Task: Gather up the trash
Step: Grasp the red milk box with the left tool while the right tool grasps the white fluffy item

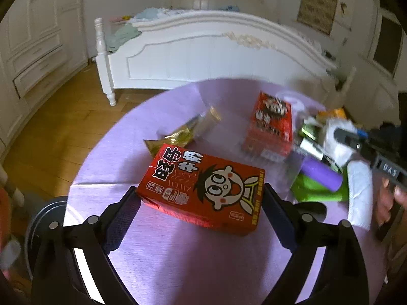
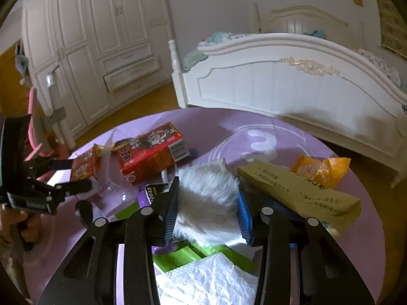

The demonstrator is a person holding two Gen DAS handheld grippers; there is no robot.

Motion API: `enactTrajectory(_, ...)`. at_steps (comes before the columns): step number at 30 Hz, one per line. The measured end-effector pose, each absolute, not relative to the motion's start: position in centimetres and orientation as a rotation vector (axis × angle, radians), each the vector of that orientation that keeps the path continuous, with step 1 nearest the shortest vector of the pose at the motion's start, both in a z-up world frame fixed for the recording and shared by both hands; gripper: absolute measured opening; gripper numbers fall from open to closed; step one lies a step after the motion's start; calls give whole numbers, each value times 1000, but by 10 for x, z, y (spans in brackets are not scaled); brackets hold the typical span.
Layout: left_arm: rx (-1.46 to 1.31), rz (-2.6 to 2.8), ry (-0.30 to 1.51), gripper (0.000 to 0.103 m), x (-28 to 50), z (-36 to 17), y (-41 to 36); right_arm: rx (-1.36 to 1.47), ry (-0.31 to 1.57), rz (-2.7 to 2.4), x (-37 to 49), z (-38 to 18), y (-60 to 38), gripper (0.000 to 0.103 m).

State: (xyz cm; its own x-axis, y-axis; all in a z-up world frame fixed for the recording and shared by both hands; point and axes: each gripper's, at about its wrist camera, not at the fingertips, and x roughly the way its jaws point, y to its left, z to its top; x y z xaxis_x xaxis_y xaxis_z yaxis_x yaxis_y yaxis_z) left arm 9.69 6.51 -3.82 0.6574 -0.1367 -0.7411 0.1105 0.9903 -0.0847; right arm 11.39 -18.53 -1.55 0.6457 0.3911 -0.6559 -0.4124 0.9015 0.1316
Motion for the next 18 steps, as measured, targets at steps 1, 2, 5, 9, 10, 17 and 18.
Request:
enactTrajectory(1,-44,-139,832,92,94,-37,67,-9,739,467,112,-13,-188,39)
enactTrajectory(2,-52,-143,826,92,92,-36,67,8,737,475,109,-12,-191,39)
enactTrajectory(5,-50,-150,817,92,82,-34,65,70,719,507,97,-2,-200,39)
enactTrajectory(9,-78,-162,789,92,65,-24,64,201,708,566,84,11,-216,39)
enactTrajectory(10,-85,-162,780,92,62,-21,66,227,706,576,81,14,-219,39)
enactTrajectory(17,-118,-142,695,92,25,5,69,290,676,612,54,34,-224,39)
enactTrajectory(18,-117,-138,685,92,19,9,69,291,671,615,50,36,-224,39)
